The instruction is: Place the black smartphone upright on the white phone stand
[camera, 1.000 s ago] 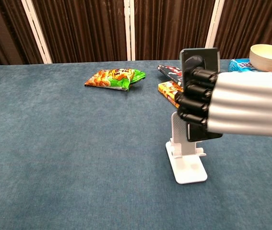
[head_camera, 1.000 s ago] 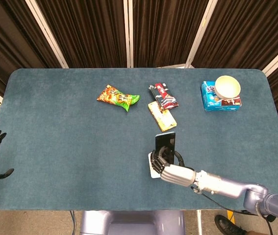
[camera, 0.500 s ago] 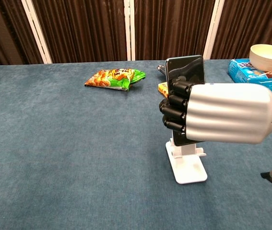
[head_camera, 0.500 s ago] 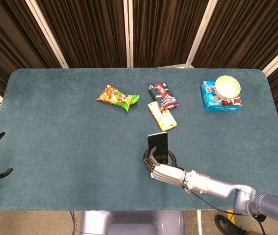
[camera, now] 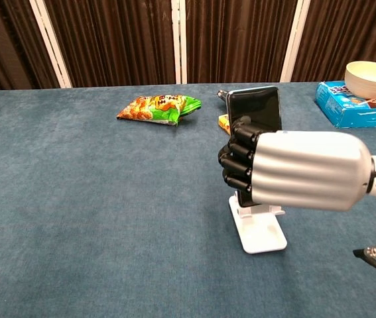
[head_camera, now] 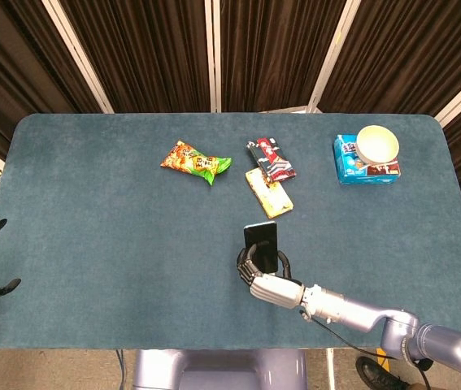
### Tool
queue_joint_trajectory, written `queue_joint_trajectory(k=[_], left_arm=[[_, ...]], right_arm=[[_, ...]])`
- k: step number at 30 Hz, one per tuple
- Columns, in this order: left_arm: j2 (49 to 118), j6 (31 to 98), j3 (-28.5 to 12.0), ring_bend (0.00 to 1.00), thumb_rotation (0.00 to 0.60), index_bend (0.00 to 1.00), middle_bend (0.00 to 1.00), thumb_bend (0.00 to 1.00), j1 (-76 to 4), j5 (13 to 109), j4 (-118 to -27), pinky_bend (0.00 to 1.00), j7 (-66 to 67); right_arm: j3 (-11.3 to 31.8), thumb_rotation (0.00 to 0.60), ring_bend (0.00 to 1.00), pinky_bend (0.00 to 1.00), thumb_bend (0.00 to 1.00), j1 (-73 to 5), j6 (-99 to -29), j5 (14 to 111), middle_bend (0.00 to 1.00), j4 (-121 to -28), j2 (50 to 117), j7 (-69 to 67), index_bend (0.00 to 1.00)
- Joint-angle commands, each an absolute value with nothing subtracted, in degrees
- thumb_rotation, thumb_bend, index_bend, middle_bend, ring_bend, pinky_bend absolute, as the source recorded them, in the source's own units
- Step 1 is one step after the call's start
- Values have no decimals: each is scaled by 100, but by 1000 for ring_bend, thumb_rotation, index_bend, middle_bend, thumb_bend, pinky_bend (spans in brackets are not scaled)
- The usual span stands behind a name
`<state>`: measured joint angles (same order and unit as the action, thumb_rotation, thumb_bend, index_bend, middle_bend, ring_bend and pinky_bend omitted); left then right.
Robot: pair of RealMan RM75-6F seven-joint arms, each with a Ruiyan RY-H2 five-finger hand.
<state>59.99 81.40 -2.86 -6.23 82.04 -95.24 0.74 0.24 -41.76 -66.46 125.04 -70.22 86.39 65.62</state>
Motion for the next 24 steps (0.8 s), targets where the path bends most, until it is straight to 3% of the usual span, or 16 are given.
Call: queue_joint_trajectory(k=[1,10,12,15,17,19,24], left_arm=[[5994,8139,-290,0,600,0,0,0,-625,8200,-9522,0,66],[5995,8109,-289,0,600,0,0,0,-637,8183,-9514,0,69],[5995,8107,-289,0,600,0,0,0,-639,8182,-9515,0,73],[5999,8104,-288,0,600,0,0,0,-640,8179,-9512,0,86],[6001,8100,-288,0,600,0,0,0,-642,8176,-9513,0,88],[6005,8093,-285,0,600,0,0,0,-645,8175,-9511,0,99],[6008,8085,-273,0,600,0,0,0,-650,8192,-9520,0,112]], right_arm=[[7,600,430,429,458,-4146,-6618,12494,564,-6971,8694,6618,577],[-83,600,417,423,453,-4076,-6667,12480,534,-6858,8820,6577,549],[-85,600,372,387,443,-4065,-6678,12464,447,-6848,8829,6560,453],[-62,600,143,222,408,-4019,-6674,12390,167,-6849,8829,6585,153],[7,600,34,126,385,-3914,-6685,12256,52,-6873,8838,6727,39],[36,600,1,73,363,-3824,-6742,12182,6,-6925,8827,6817,2],[21,600,0,66,324,-3709,-6941,12158,0,-6982,8780,6785,0]])
